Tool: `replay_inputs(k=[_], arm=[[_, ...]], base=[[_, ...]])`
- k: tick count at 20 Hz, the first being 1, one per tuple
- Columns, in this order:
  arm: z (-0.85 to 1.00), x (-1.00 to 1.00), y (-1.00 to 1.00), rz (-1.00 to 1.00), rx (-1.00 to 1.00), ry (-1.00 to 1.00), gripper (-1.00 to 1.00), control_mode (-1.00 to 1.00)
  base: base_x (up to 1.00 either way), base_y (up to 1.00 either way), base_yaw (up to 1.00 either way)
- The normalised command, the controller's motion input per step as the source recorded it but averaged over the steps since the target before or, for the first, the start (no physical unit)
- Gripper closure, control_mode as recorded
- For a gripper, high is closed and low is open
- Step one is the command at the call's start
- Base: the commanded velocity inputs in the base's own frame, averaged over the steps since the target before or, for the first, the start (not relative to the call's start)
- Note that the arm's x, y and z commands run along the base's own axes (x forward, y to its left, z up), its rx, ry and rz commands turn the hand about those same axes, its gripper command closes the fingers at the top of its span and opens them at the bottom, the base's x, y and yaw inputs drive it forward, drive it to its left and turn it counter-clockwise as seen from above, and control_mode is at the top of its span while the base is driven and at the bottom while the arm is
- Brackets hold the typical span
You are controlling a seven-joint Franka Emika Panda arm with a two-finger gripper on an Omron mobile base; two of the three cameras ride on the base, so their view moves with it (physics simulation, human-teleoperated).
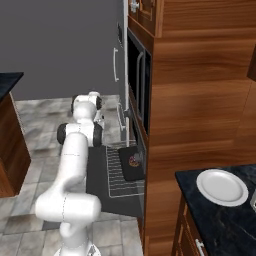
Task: Take the baked cake out of the oven and place it on the plate for cooling. Then close the oven door.
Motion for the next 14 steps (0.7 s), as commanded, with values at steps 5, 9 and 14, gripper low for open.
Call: replay_inputs(k=[5, 9, 14], arm=[[0.0, -1.0, 0.44, -0.1, -0.26, -0.95, -1.0, -1.0], [0.03, -1.0, 0.36, -0.05, -0.22, -1.0, -1.0, -1.0], [0.11, -0.93, 0.04, -0.1, -0.14, -0.81, -1.0, -1.0]], base=[[0.0, 0.0, 0.0], [0.0, 0.0, 0.0], [0.0, 0.0, 0.0]])
